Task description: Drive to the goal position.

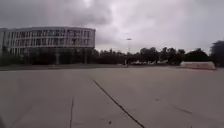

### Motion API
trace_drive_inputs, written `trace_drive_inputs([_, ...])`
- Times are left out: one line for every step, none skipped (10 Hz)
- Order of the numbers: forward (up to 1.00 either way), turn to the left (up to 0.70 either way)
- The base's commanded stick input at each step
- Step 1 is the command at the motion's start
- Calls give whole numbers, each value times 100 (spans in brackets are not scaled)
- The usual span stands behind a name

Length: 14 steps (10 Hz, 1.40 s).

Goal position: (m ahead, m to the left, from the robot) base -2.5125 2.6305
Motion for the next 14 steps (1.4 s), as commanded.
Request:
trace_drive_inputs([0,100])
trace_drive_inputs([0,100])
trace_drive_inputs([0,100])
trace_drive_inputs([0,100])
trace_drive_inputs([0,100])
trace_drive_inputs([0,100])
trace_drive_inputs([0,100])
trace_drive_inputs([0,100])
trace_drive_inputs([0,100])
trace_drive_inputs([0,100])
trace_drive_inputs([0,100])
trace_drive_inputs([0,100])
trace_drive_inputs([0,100])
trace_drive_inputs([0,100])
